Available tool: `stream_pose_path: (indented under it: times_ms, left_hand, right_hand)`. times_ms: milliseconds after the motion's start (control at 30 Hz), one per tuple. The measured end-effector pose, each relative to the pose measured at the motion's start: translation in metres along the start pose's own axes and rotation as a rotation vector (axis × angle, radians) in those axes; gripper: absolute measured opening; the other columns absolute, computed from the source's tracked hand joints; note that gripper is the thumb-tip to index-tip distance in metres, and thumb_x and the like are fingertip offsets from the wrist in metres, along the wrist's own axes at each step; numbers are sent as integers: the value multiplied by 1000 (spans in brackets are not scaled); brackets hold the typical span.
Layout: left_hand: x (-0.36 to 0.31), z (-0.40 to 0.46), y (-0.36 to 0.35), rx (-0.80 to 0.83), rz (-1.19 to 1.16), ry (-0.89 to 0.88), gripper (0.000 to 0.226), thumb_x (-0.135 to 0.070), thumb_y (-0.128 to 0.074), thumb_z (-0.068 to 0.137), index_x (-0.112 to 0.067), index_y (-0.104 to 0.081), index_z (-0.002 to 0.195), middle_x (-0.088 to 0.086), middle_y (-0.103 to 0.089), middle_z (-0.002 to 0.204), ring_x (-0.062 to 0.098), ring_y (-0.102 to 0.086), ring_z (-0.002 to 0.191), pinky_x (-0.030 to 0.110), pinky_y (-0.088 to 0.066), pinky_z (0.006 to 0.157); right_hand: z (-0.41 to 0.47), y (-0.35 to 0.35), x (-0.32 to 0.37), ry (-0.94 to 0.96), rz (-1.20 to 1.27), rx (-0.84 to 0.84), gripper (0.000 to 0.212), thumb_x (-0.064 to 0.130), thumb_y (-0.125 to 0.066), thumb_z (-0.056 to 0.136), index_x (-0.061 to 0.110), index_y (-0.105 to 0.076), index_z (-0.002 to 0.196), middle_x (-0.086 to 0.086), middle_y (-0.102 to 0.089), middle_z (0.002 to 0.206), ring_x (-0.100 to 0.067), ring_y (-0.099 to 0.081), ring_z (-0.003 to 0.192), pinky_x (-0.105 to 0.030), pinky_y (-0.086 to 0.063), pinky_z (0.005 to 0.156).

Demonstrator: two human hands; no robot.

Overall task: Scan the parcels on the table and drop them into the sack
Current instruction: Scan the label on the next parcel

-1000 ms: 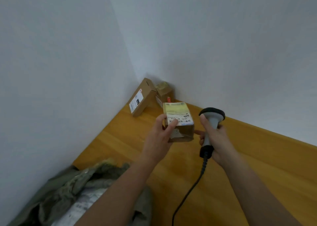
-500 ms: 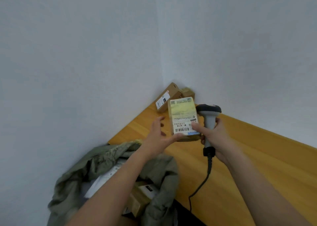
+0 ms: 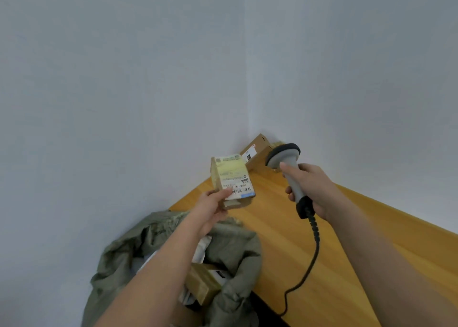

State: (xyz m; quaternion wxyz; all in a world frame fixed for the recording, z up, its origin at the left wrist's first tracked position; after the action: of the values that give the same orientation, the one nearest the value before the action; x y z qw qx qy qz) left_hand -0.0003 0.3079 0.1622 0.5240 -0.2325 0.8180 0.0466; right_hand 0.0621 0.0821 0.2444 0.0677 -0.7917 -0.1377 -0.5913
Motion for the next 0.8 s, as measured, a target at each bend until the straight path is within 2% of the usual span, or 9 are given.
stream_pose_path:
  times_ms: [100, 167, 200, 267, 400, 533, 633, 733, 800]
  left_hand:
    - [-9, -3, -6, -23, 136, -42, 55, -20, -76, 82, -16, -53, 132, 6, -74, 107, 17, -70, 87, 30, -48, 69]
    - [-18, -7, -17, -19, 188, -93, 60, -15, -78, 79, -19, -49, 131, 10, -71, 110, 19, -72, 83, 32, -56, 66]
    - [-23, -9, -24, -8, 214, -122, 67, -14, -81, 77, -20, -45, 133, 12, -68, 111, 22, -73, 84, 37, -59, 70]
    - [-34, -15, -39, 39, 265, -161, 74, -16, -84, 74, -21, -38, 132, 13, -65, 110, 27, -72, 86, 43, -60, 76]
    - [-49, -19, -68, 136, 320, -203, 70, -19, -84, 73, -19, -40, 127, 14, -66, 110, 26, -73, 83, 37, -59, 69]
    - [-50, -16, -82, 187, 416, -219, 64, -20, -85, 72, -18, -48, 125, 12, -67, 112, 25, -73, 84, 34, -58, 68]
    - [-43, -15, -86, 195, 462, -228, 57, -21, -84, 73, -18, -53, 122, 8, -70, 109, 24, -74, 85, 33, -58, 69]
    - [-37, -13, -88, 184, 415, -213, 57, -22, -83, 73, -17, -55, 122, 11, -69, 111, 25, -73, 87, 33, -57, 70]
    - [-34, -13, -90, 147, 328, -206, 66, -24, -85, 70, -16, -53, 127, 12, -68, 113, 26, -72, 90, 34, -57, 73]
  right_hand:
    - [-1, 16, 9, 102, -25, 17, 49, 29, -77, 84, 14, -51, 122, -12, -60, 93, -15, -56, 62, -25, -51, 54]
    - [2, 27, 10, 149, -56, 8, 60, 25, -83, 77, 16, -48, 124, -12, -60, 104, -15, -57, 65, -25, -52, 57]
    - [3, 33, 9, 151, -80, 12, 64, 25, -85, 74, 17, -47, 125, -12, -60, 107, -16, -57, 66, -26, -52, 59]
    - [6, 42, 6, 122, -125, 54, 73, 27, -89, 68, 17, -45, 126, -13, -61, 108, -18, -58, 68, -29, -53, 61]
    - [8, 49, -6, 17, -171, 219, 92, 27, -89, 54, 15, -40, 131, -13, -64, 109, -19, -62, 73, -25, -52, 57]
    - [15, 56, -25, -49, -269, 292, 89, 31, -92, 50, 17, -45, 125, -13, -73, 100, -27, -71, 83, -32, -57, 65]
    - [18, 61, -36, -81, -296, 297, 88, 33, -92, 50, 19, -45, 123, -12, -73, 100, -28, -70, 87, -32, -56, 66]
    - [21, 63, -44, -93, -276, 295, 85, 34, -93, 53, 19, -46, 122, -10, -75, 97, -30, -72, 92, -36, -58, 72]
    - [23, 63, -46, -111, -228, 275, 75, 33, -92, 60, 17, -48, 119, -10, -76, 92, -29, -73, 88, -37, -57, 72]
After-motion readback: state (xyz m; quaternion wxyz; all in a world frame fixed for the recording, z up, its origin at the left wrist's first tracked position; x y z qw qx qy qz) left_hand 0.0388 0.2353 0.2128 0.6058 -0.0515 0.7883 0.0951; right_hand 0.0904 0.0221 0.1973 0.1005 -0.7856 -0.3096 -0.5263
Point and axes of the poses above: each hand's wrist, its own z-axis towards the middle knuckle, its own y-axis out of the back of the hand, x = y × z, the point moved 1 cm from there along z, towards the middle knuckle
